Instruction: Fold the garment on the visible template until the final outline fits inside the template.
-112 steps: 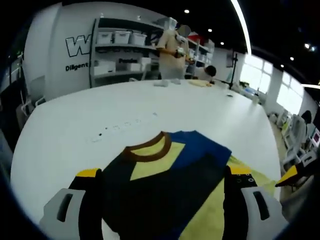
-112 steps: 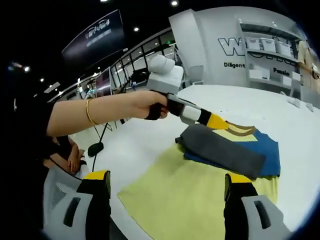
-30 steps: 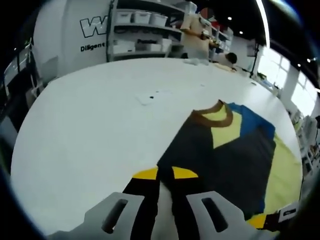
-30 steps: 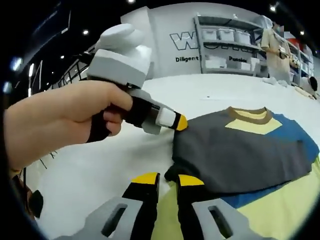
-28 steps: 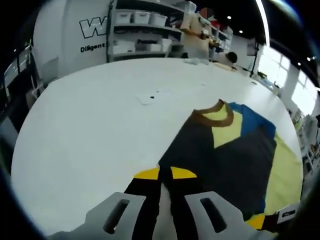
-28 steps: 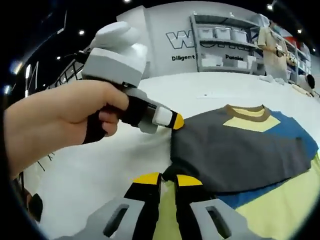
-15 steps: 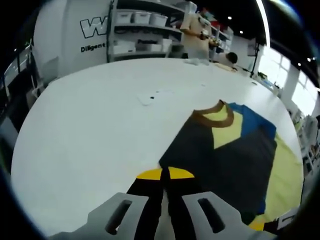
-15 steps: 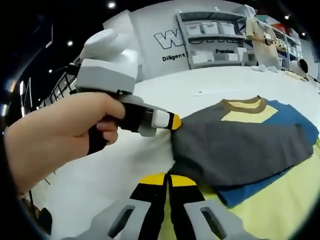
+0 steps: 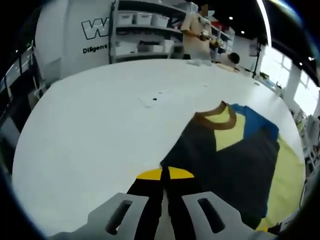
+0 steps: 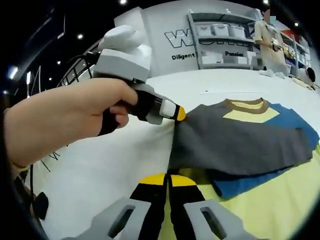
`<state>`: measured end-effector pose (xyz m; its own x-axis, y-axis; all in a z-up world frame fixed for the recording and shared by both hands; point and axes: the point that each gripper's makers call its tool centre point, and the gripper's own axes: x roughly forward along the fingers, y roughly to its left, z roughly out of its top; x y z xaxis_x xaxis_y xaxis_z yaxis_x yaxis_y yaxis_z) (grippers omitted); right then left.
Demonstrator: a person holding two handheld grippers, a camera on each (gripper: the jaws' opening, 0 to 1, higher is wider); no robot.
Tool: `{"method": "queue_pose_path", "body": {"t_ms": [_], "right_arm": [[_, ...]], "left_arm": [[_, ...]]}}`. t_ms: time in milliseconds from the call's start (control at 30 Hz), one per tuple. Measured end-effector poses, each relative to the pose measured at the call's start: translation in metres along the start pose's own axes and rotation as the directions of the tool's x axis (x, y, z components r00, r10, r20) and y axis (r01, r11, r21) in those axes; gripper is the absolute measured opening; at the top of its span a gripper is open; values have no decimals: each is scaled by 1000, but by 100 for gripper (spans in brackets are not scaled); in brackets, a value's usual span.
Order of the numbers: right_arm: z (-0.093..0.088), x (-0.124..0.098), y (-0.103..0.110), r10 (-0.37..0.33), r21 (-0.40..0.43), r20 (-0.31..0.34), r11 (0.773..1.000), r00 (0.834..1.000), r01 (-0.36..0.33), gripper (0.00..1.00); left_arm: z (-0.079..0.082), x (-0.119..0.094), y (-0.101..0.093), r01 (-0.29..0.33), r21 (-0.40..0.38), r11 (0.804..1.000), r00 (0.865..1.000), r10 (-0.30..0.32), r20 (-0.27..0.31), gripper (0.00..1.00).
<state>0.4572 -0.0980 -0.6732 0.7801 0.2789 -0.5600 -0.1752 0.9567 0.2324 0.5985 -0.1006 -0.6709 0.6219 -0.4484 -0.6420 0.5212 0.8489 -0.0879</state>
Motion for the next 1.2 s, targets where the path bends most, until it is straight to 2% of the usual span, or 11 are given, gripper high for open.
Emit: {"method": "queue_pose_path", "body": {"t_ms": [200, 267, 500, 567, 767, 867, 1033, 1200], "right_arm": [[1, 3, 1, 13, 34, -1, 999, 1000, -13, 0], [2, 3, 1, 11, 57, 4, 998, 1000, -11, 0], [0, 1, 4, 29, 44, 0, 999, 1000, -29, 0], [-1, -1, 4, 33, 55, 1, 998, 999, -33, 0], [5, -15, 9, 91, 40, 16, 995, 996, -91, 17], [6, -23, 5, 94, 28, 11, 995, 995, -95, 26], [20, -44, -10, 97, -3, 40, 995, 995, -97, 39], [31, -64, -29, 96, -41, 55, 995, 994, -94, 57]], "left_arm": [[0, 1, 1, -14, -8, 1000, 1000, 14, -3, 2], [1, 2, 1, -14, 18, 1000, 1000, 14, 6, 2], [1, 1, 2, -20, 13, 1000, 1000, 20, 5, 3], [0, 0, 4, -31, 18, 999, 1000, 31, -3, 6], [2, -15, 2, -10, -22, 1000, 1000, 10, -1, 22], [3, -23, 0, -14, -1, 1000, 1000, 14, -2, 30], [7, -42, -6, 0, -16, 1000, 1000, 0, 20, 43], [7, -58, -14, 5, 18, 1000, 999, -6, 38, 55]]}}
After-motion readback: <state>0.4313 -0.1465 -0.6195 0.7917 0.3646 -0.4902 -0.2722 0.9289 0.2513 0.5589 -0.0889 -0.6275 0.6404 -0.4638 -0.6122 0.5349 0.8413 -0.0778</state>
